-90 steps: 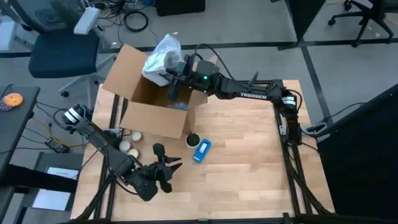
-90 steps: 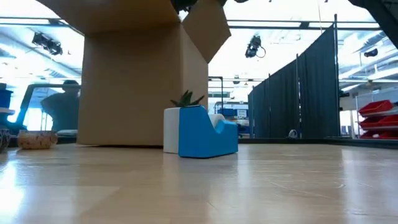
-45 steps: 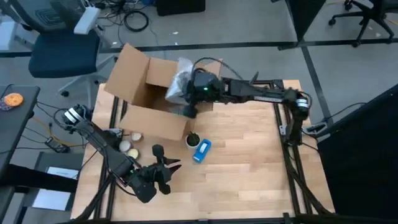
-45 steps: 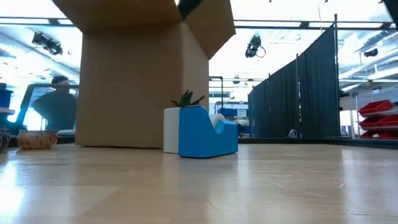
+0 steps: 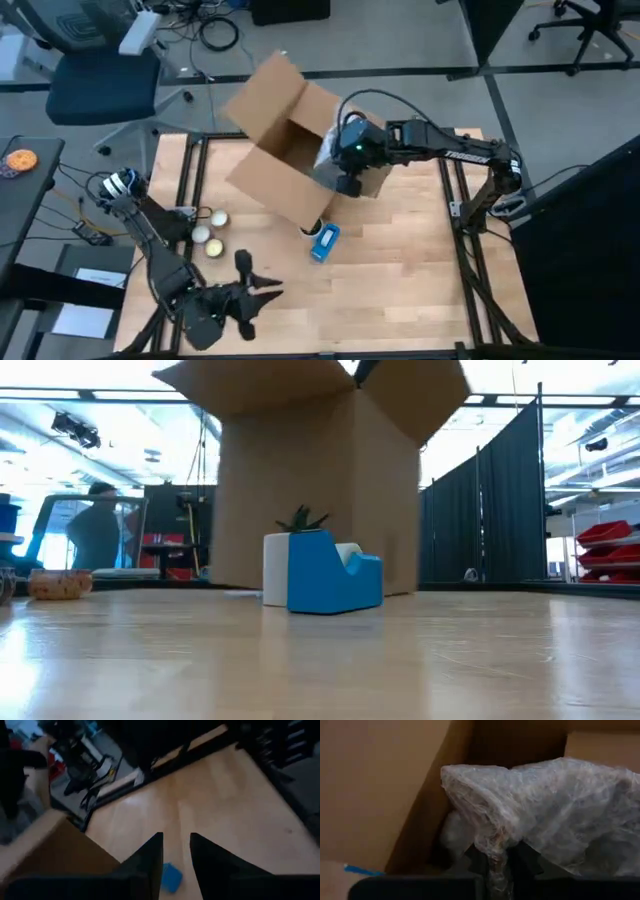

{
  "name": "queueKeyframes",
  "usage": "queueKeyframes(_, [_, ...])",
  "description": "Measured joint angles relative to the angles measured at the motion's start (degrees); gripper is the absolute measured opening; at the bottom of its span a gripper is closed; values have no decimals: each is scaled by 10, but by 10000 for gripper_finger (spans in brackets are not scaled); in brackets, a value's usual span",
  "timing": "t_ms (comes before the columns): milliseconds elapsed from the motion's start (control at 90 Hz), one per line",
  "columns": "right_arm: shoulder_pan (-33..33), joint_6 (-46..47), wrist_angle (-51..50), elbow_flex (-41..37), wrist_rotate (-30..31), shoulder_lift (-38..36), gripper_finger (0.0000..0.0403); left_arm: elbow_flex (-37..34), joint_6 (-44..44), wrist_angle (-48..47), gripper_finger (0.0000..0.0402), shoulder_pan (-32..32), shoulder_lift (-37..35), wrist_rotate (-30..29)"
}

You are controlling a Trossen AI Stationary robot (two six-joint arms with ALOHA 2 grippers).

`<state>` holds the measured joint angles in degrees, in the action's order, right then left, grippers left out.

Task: Wrap mug
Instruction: Put the wrapped brown mug into the cardboard box on the table

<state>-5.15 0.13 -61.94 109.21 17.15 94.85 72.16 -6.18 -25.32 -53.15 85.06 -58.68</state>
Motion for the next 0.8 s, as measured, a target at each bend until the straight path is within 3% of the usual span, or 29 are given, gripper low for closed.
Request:
queueKeyframes(289, [28,127,-203,0,-40,-76,16,34,3,-15,82,-43,0,-20])
queueKeyframes(478, [34,92,-129,1,-7,-115,16,37,38,-12,82,-43,0,-63])
queueKeyframes(622, [-12,22,-76,2,23,-111,16,37,50,-10,82,-30,0,-89])
queueKeyframes(800, [-105,-3,-112,1,-33,-51,16,38,46,3,82,-11,0,-90])
